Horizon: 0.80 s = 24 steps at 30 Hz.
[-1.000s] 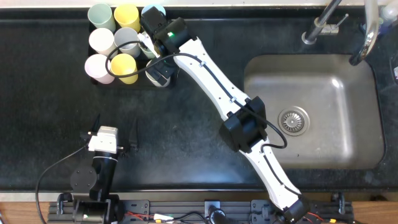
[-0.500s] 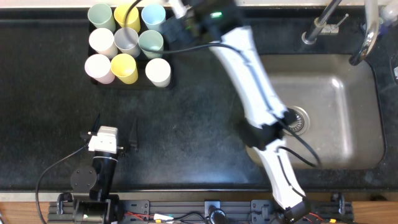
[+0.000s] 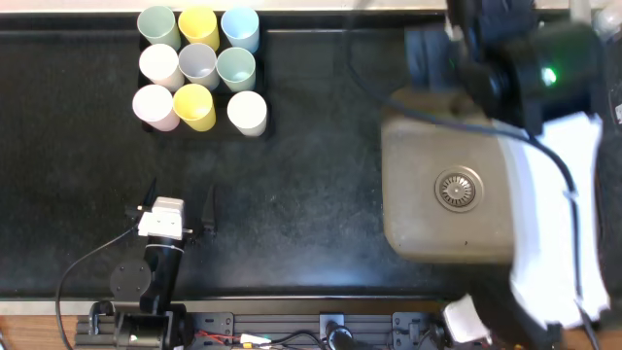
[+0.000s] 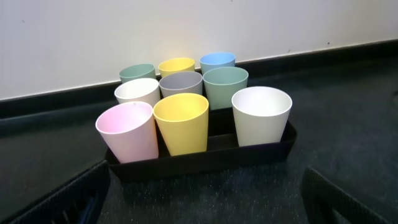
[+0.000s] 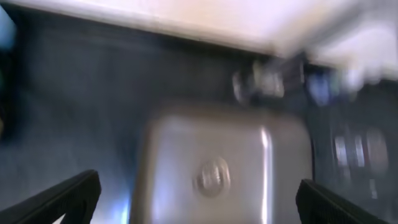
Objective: Store Cups
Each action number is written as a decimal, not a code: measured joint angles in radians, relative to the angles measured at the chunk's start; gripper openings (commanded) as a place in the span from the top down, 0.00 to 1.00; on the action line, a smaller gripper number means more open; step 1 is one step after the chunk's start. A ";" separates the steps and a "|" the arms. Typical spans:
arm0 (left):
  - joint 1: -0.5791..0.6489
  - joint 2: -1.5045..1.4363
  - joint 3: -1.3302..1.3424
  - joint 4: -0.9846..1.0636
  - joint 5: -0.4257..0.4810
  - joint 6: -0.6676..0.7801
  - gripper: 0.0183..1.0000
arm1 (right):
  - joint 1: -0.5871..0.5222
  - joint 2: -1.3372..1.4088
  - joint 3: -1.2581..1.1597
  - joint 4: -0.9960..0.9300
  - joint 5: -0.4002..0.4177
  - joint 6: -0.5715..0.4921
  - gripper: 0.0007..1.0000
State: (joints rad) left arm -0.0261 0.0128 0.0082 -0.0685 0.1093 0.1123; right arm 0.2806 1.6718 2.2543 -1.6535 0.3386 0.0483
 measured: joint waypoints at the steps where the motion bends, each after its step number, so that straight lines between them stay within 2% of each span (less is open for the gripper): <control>1: 0.000 0.000 0.000 0.000 0.000 0.000 0.00 | -0.017 -0.061 -0.101 0.019 -0.020 0.015 0.00; 7: 0.000 0.000 0.000 0.000 0.000 0.000 0.00 | -0.127 -0.501 -0.723 0.295 -0.204 0.067 0.00; 11: 0.000 0.000 0.000 0.001 0.000 0.000 0.00 | -0.169 -0.828 -1.089 0.636 -0.249 0.080 0.00; 13: 0.000 0.000 0.000 0.000 0.000 0.000 0.00 | -0.183 -0.979 -1.235 0.738 -0.260 0.083 0.00; 24: 0.000 0.000 0.000 0.000 0.000 0.000 0.00 | -0.188 -1.608 -1.721 0.779 -0.283 0.087 0.00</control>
State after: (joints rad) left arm -0.0261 0.0128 0.0082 -0.0685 0.1097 0.1127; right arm 0.0921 0.0639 0.5331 -0.8745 0.0559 0.1349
